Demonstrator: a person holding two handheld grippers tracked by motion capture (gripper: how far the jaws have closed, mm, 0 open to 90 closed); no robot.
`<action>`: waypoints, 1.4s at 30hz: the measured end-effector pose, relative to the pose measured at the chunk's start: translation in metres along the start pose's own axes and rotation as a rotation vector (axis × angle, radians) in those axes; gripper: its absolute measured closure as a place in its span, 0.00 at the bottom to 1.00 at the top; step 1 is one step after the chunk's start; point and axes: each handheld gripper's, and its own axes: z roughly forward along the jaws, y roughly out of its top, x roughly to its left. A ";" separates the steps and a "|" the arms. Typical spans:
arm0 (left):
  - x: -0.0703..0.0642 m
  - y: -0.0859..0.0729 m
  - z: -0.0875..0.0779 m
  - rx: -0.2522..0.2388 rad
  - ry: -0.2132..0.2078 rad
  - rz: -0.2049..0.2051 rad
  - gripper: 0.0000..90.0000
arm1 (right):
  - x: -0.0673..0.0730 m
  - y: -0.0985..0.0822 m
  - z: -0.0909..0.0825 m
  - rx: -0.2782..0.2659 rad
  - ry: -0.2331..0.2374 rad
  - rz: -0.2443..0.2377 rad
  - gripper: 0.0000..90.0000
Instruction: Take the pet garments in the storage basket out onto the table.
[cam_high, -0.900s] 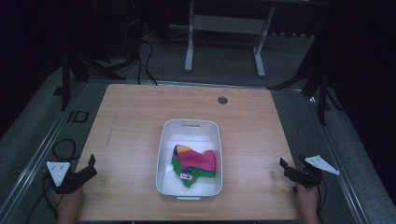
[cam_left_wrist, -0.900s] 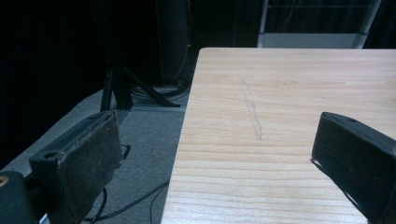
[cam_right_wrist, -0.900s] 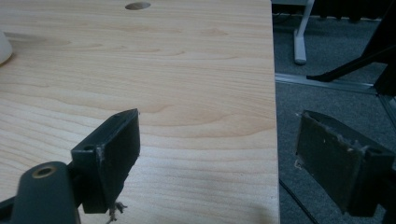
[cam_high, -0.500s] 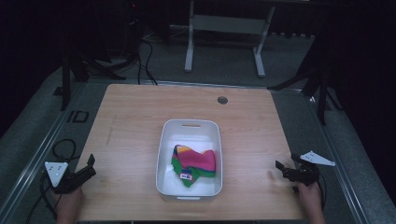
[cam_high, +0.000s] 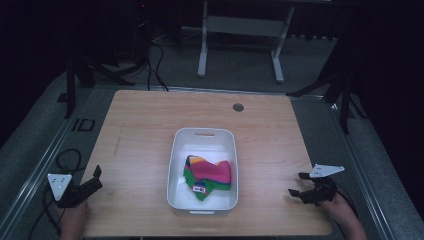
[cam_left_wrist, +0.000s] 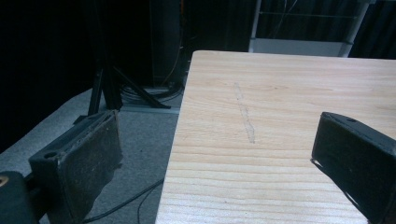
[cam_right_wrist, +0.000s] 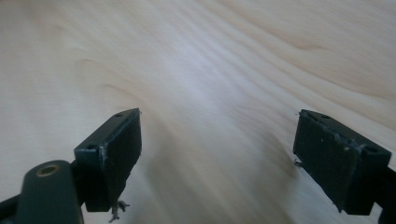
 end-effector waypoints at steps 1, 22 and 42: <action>0.000 0.000 0.000 0.002 0.000 -0.003 0.02 | 0.002 0.002 0.001 0.002 0.025 -0.005 0.17; 0.000 0.000 0.000 0.001 -0.005 -0.001 0.02 | 0.044 0.076 0.016 0.110 0.208 -0.165 0.16; 0.001 0.000 0.000 0.002 -0.008 -0.002 0.02 | 0.078 0.160 0.019 0.103 0.257 -0.275 0.18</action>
